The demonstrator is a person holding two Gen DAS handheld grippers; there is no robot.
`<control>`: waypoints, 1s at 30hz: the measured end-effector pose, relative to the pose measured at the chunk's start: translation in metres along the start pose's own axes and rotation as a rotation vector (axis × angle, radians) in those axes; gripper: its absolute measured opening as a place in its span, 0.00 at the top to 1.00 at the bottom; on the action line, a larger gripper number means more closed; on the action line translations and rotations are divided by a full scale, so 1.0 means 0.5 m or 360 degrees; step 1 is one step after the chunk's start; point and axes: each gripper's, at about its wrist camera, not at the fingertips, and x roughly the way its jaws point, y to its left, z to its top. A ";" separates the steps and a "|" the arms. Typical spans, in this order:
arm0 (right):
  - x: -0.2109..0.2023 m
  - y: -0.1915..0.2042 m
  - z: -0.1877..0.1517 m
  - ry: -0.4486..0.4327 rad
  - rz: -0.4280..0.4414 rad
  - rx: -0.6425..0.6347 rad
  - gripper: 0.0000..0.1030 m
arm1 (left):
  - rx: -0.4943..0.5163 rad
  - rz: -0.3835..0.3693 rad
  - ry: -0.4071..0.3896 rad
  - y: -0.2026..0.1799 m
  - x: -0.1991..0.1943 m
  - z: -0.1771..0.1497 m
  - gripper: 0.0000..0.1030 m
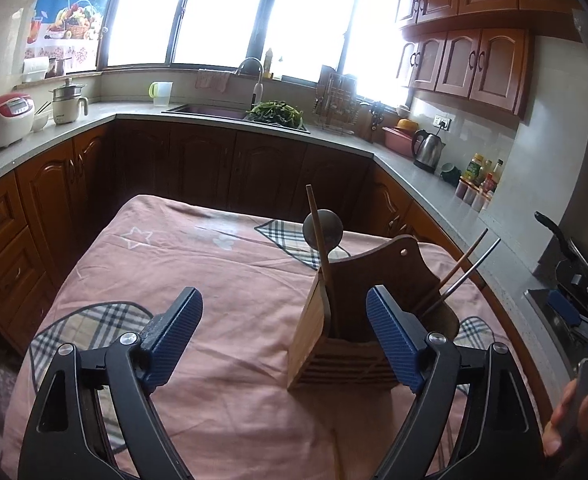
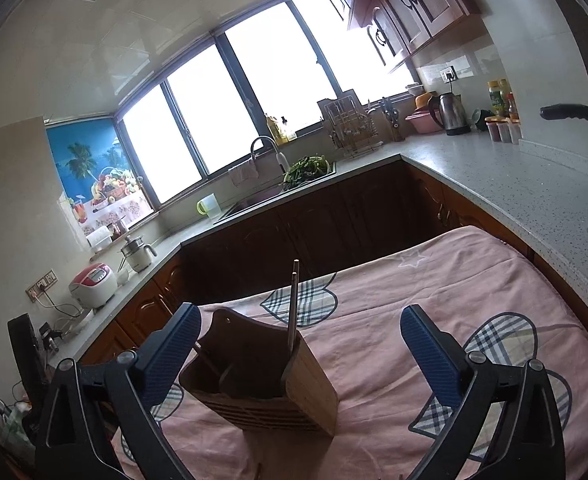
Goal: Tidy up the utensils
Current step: 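Withdraw both open tools from the holder toward the utensils on the cloth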
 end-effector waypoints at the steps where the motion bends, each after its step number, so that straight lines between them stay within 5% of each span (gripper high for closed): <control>1: -0.010 -0.002 -0.008 0.0008 -0.0010 0.0000 0.02 | 0.0005 0.0003 0.0007 0.002 -0.010 -0.010 0.16; 19: -0.172 -0.030 -0.166 0.0168 -0.0106 0.0050 0.02 | 0.0016 -0.0055 0.0226 0.013 -0.122 -0.177 0.16; 30: -0.203 -0.063 -0.246 0.0266 -0.0174 0.0098 0.02 | 0.0034 -0.0089 0.0328 -0.003 -0.133 -0.238 0.16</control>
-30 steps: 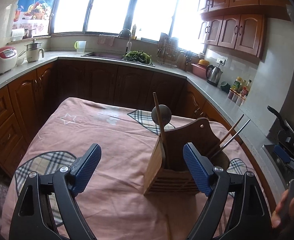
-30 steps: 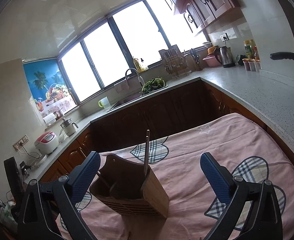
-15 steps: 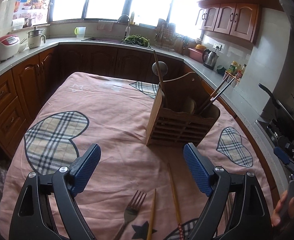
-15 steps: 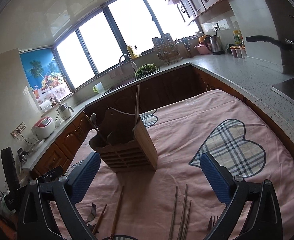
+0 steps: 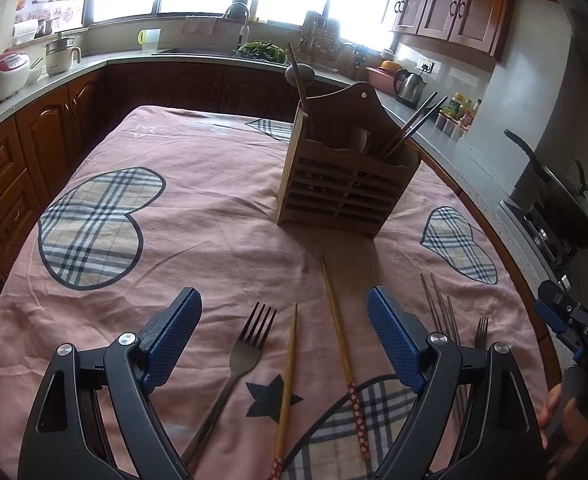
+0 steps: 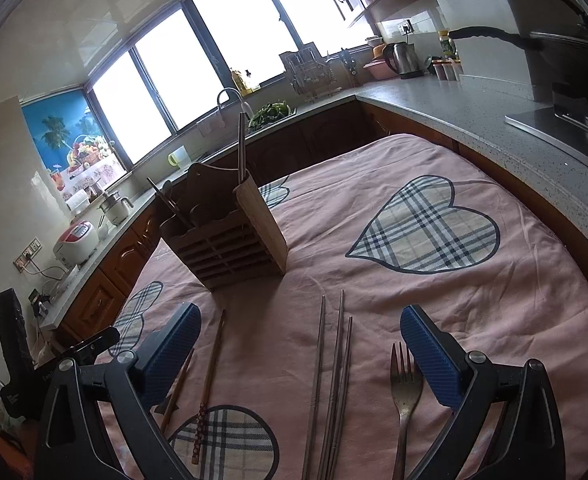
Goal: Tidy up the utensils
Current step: 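Withdraw both open tools from the holder toward the utensils on the cloth, then grasp a plain wooden chopstick with the left tool while the right tool grasps thin metal chopsticks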
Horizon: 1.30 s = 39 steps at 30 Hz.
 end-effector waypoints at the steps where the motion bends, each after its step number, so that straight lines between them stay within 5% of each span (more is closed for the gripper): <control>1: 0.000 -0.003 -0.005 0.0007 -0.0006 0.0000 0.02 | 0.0002 -0.0002 0.0008 -0.002 0.002 -0.003 0.16; 16: 0.014 -0.032 -0.032 0.0071 -0.0088 -0.0006 0.04 | 0.0061 -0.0016 0.0097 -0.034 0.041 -0.018 0.16; 27: 0.075 -0.031 -0.021 0.0181 -0.0145 -0.0071 0.38 | 0.0131 0.0002 0.0185 -0.056 0.110 0.011 0.16; 39: 0.184 -0.040 0.011 0.0357 -0.0154 -0.0136 0.54 | 0.0212 0.0031 0.0329 -0.082 0.222 0.039 0.26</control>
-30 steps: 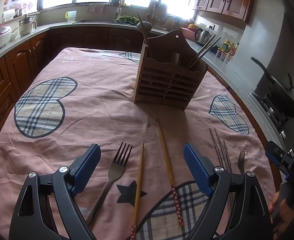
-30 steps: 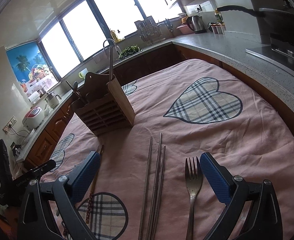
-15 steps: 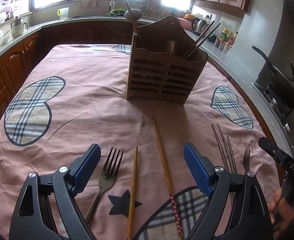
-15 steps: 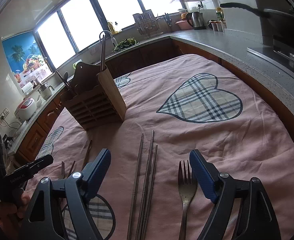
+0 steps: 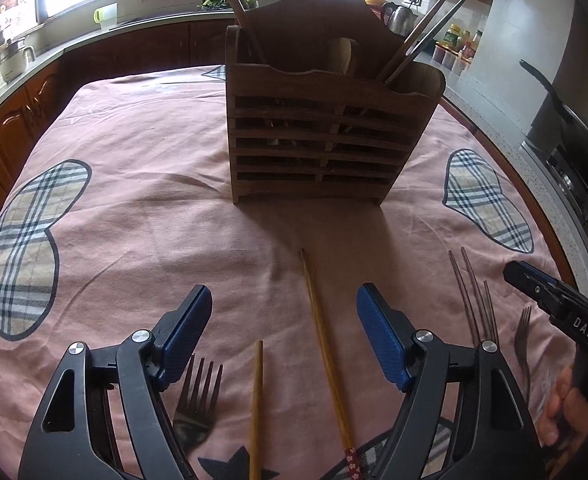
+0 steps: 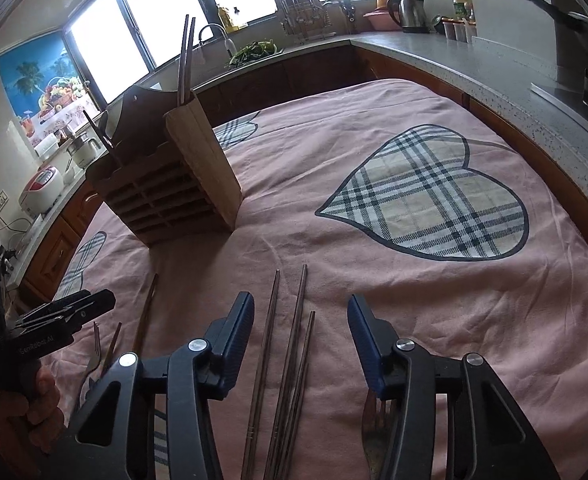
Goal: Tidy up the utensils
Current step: 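Grasp a plain wooden chopstick with the left tool while the right tool grasps thin metal chopsticks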
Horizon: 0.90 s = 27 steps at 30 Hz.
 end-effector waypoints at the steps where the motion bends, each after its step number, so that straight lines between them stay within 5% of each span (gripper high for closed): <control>1: 0.010 0.001 0.006 0.0016 -0.0001 -0.0009 0.55 | 0.0011 0.0003 0.0019 -0.003 0.010 0.004 0.27; 7: 0.067 0.013 0.034 0.0104 -0.0025 -0.0084 0.63 | 0.0048 0.0001 0.0089 -0.012 0.053 0.019 0.30; 11: 0.104 0.014 0.038 0.0173 -0.0086 -0.0121 0.71 | 0.0085 -0.0010 0.0170 -0.018 0.082 0.017 0.53; 16: 0.127 0.023 0.028 0.0197 -0.0159 -0.0203 0.75 | 0.0158 0.0052 0.0124 -0.038 0.088 0.013 0.59; 20: 0.130 0.042 0.026 0.0199 -0.0214 -0.0293 0.93 | 0.0189 0.0060 0.0114 -0.045 0.091 0.021 0.89; 27: 0.120 0.038 0.029 0.0193 -0.0136 -0.0227 0.96 | 0.0117 -0.0028 0.0125 -0.039 0.085 0.030 0.95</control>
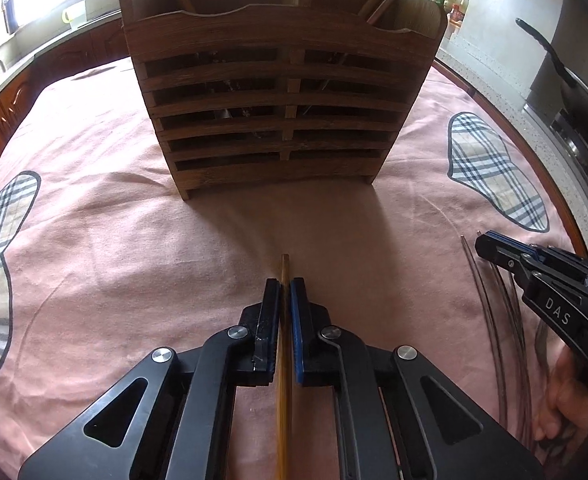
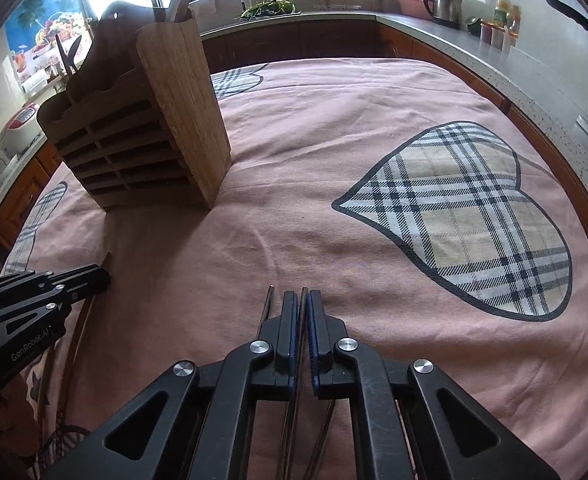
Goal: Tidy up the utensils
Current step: 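Grasp a plain wooden chopstick with the left tool while the right tool grasps thin metal chopsticks, then lift the wooden chopstick with the left tool while the right tool carries the metal chopsticks to the holder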
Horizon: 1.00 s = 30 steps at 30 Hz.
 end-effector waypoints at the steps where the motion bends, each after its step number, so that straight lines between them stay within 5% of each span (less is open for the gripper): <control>1: -0.008 -0.002 0.000 -0.0015 0.0016 0.0015 0.96 | -0.0007 -0.0011 -0.0010 0.001 -0.008 -0.002 0.95; 18: -0.217 0.019 -0.006 -0.0320 0.0229 0.0115 0.96 | -0.0142 -0.0209 -0.0304 0.050 -0.260 -0.042 0.95; 30: -0.327 0.033 -0.040 -0.0455 0.0243 0.0102 0.96 | -0.0137 -0.0252 -0.0416 0.046 -0.354 -0.090 0.95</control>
